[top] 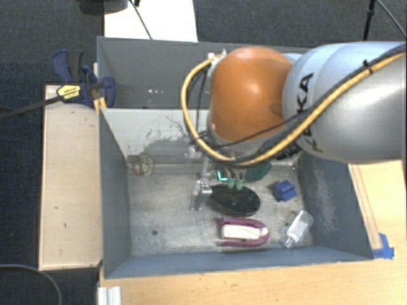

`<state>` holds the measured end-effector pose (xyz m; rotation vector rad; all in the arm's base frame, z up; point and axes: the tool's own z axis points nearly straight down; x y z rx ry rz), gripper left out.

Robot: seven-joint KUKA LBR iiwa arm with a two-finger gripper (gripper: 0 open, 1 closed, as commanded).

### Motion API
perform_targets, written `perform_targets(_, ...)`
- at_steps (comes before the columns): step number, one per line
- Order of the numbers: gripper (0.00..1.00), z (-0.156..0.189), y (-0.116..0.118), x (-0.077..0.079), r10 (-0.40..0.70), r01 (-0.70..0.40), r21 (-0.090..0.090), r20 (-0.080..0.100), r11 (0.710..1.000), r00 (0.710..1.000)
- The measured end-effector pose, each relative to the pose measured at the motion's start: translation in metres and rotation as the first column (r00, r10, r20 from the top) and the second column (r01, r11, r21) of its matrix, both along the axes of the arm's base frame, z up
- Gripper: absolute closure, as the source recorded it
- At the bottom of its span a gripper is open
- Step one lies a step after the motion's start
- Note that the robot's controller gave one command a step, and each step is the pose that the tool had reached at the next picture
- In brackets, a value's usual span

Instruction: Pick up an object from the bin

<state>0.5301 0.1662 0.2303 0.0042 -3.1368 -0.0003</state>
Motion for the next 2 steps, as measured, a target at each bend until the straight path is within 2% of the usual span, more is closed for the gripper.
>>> perform_targets(1,0.00,-0.095,-0.052,-0.012,-0.120,0.120,-0.003,-0.001,0.993,0.993)
perform_targets(2,0.00,-0.153,-0.115,0.000,-0.150,0.150,0.005,0.010,0.989,0.989)
